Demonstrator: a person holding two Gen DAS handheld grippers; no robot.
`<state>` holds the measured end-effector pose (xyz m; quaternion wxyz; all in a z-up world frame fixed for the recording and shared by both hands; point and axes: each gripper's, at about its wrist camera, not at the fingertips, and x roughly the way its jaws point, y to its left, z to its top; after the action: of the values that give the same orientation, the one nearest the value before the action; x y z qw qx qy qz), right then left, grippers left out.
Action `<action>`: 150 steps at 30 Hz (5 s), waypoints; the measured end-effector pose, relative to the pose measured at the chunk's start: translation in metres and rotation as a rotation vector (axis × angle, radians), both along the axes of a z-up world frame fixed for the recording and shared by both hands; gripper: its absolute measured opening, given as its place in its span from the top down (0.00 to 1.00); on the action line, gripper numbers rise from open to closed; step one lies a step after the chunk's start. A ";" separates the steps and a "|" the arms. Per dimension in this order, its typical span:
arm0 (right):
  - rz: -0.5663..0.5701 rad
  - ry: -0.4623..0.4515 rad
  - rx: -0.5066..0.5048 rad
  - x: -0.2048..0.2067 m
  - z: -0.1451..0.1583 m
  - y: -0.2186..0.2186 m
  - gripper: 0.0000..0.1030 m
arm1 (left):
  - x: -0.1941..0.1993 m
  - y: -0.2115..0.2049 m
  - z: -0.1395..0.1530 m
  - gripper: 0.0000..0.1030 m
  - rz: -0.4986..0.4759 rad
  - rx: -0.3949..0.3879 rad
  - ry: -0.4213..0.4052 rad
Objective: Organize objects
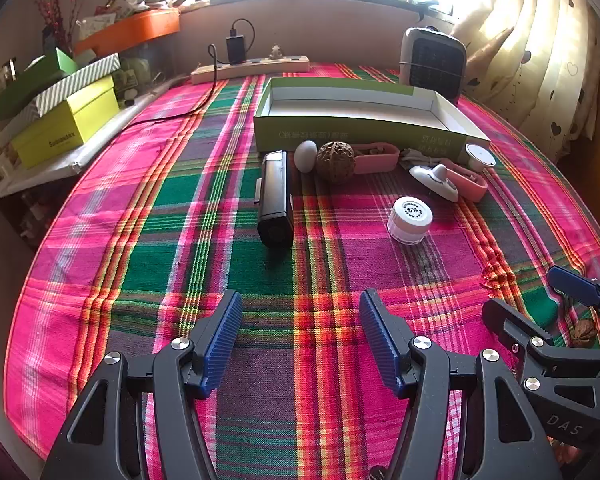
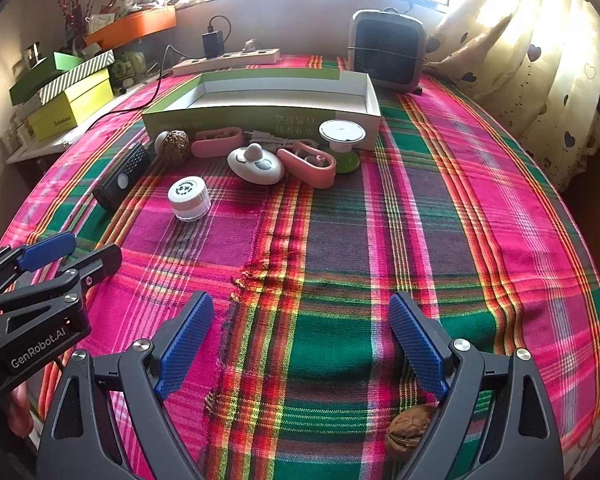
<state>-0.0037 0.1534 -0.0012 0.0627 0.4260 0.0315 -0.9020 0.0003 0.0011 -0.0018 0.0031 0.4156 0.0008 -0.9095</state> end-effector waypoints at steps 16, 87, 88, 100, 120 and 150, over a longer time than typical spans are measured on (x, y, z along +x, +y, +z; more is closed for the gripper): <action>0.017 -0.009 -0.004 -0.001 0.002 0.001 0.13 | -0.001 -0.001 0.001 0.41 -0.019 0.004 -0.007; 0.076 0.163 -0.088 0.018 0.023 0.040 0.69 | -0.067 -0.035 0.006 0.42 -0.001 0.043 -0.019; 0.081 0.163 -0.093 0.015 0.025 0.038 0.69 | -0.069 -0.036 0.005 0.42 0.004 0.043 -0.026; 0.131 0.145 -0.118 -0.016 0.030 0.021 0.69 | -0.077 -0.037 0.005 0.57 0.005 0.004 -0.031; 0.178 0.142 -0.138 -0.045 0.043 0.008 0.69 | -0.085 -0.043 0.029 0.79 -0.018 0.001 -0.019; 0.173 0.127 -0.054 -0.171 0.074 0.008 0.69 | -0.184 -0.018 0.060 0.79 -0.147 0.034 -0.030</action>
<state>-0.1747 0.1615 0.0724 0.1496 0.3616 0.0476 -0.9190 -0.1834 -0.0165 0.0583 -0.0708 0.4282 -0.0141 -0.9008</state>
